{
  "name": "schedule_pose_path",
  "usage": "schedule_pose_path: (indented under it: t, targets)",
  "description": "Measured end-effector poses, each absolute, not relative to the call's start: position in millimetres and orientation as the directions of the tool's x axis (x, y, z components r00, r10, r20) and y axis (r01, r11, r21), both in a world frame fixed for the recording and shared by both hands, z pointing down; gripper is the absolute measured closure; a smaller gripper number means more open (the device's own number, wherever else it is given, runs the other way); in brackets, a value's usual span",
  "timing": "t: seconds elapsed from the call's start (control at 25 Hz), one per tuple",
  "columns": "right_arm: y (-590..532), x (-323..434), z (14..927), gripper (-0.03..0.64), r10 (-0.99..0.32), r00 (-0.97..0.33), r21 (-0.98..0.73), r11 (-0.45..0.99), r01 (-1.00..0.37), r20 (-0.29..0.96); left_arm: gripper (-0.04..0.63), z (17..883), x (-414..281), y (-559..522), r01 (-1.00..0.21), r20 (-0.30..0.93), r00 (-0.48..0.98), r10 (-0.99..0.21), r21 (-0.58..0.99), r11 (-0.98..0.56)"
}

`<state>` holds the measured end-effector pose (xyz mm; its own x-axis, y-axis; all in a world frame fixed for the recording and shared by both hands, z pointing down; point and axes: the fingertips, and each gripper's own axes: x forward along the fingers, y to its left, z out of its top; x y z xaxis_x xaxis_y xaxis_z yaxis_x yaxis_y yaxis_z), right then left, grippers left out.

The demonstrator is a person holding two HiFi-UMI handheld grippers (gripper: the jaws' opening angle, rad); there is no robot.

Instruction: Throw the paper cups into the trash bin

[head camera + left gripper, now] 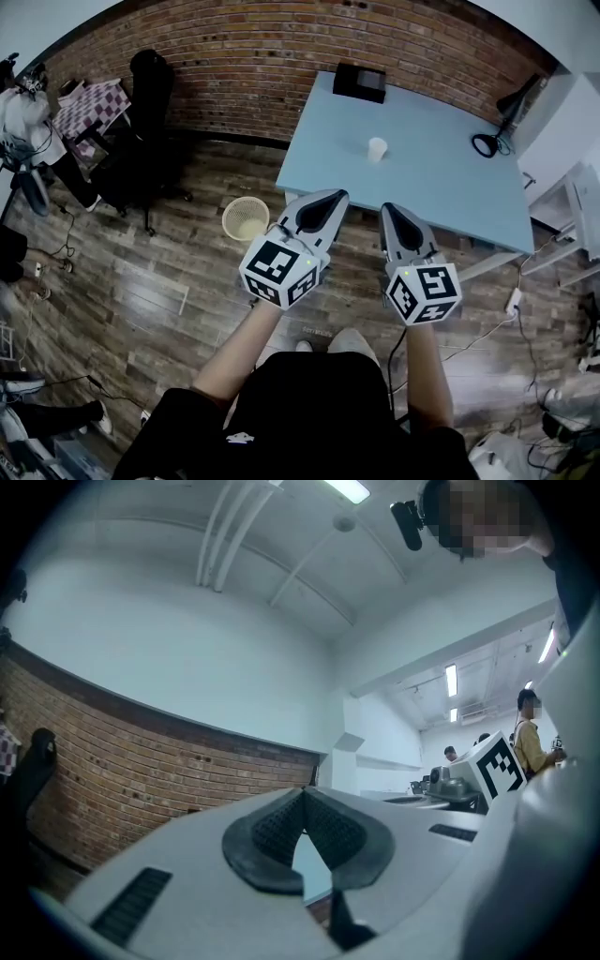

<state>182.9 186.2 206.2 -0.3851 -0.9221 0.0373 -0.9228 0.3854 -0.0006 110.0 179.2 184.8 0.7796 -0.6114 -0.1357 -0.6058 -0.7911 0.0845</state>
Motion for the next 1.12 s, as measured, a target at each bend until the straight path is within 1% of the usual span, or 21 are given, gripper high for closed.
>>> schedule_pose_path:
  t: [0.44, 0.64, 1.12]
  targets:
    - [144.2, 190.2, 215.3, 0.617, -0.915, -0.399, -0.001, 0.4, -0.917, 0.06, 0.594, 197.0, 113.4, 139.2, -0.631, -0.116, 0.759, -0.64, 0.11, -0.768]
    - [118.6, 206.7, 218.4, 0.617, -0.916, -0.396, -0.015, 0.396, -0.918, 0.06, 0.594, 199.7, 129.2, 118.2, -0.625, -0.105, 0.767, -0.633, 0.096, -0.774]
    - [48.3, 258.3, 224.3, 0.617, -0.926, -0.371, -0.018, 0.37, -0.929, 0.076, 0.594, 209.8, 177.7, 41.6, -0.624, -0.082, 0.769, -0.634, 0.12, -0.772]
